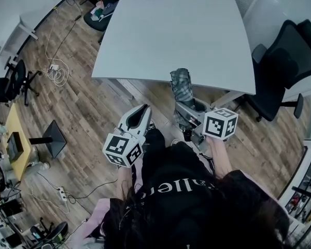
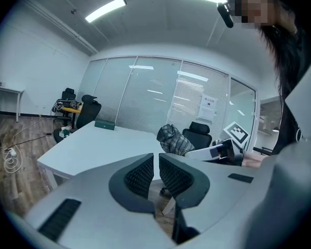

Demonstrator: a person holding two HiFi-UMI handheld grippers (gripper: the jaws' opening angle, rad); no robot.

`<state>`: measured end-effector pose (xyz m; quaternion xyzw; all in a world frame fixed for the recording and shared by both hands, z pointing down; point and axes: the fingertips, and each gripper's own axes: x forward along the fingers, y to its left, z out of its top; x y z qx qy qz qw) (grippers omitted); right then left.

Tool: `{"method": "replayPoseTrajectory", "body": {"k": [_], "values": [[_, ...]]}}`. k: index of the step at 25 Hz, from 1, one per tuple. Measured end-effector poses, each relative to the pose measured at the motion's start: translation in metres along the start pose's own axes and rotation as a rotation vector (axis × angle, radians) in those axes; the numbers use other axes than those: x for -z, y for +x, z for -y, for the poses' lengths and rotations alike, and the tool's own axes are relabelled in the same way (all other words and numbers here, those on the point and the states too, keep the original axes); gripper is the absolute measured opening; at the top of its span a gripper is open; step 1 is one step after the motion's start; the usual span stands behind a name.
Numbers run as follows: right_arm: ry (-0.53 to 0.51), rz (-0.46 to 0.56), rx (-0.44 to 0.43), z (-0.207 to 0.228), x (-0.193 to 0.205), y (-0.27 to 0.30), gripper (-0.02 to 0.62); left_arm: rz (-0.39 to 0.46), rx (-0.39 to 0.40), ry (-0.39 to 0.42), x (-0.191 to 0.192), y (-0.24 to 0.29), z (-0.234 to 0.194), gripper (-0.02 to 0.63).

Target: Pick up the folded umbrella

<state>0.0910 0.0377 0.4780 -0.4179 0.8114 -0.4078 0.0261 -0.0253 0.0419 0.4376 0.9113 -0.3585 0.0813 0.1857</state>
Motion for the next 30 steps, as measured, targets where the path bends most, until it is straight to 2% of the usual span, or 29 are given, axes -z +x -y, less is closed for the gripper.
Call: {"method": "replayPoseTrajectory", "body": {"k": [9,22,30], "values": [[-0.032,-0.002,0.004,-0.009,0.025,-0.022,0.221,0.009,-0.002,0.023,0.011,-0.018,0.023,0.034],[-0.044,-0.008,-0.031,-0.021,0.036,-0.029,0.221,0.025,-0.020,0.026,0.015,-0.031,0.035,0.034],[-0.035,-0.003,-0.026,-0.016,0.037,-0.040,0.221,0.024,-0.002,0.031,0.017,-0.026,0.048,0.034]]}}
